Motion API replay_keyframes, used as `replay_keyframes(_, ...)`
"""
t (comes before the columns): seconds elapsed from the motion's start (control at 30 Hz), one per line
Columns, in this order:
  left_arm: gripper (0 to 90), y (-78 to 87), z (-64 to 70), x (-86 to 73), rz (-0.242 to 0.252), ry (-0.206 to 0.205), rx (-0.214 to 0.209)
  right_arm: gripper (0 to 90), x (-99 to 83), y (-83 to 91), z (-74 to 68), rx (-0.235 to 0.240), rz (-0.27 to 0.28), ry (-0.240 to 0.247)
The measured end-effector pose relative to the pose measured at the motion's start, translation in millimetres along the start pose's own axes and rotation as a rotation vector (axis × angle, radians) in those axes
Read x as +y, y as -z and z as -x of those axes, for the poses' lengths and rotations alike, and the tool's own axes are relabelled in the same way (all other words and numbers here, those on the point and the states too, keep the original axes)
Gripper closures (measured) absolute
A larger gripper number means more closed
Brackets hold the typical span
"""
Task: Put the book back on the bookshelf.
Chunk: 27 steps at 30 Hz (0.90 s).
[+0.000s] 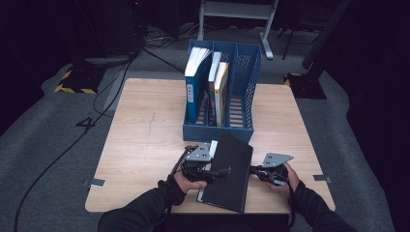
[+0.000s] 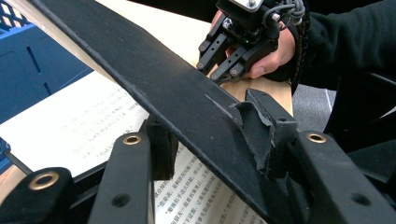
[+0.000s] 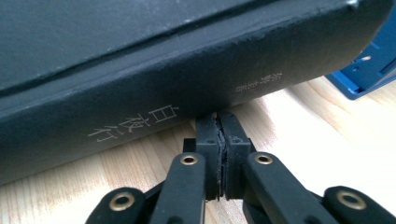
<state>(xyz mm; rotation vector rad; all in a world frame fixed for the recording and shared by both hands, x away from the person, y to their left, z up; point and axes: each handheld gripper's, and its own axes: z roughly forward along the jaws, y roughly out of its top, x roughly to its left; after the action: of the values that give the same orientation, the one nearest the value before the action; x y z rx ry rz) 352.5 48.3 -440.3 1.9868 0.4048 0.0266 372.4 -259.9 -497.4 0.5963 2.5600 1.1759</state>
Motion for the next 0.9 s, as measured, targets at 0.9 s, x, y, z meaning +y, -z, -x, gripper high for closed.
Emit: replay_keyframes(0.9,62.2,0.9,-2.3,3.6,0.039,-0.03,0.007,90.0,11.2,39.0,12.6,-0.058,0.172,-0.027)
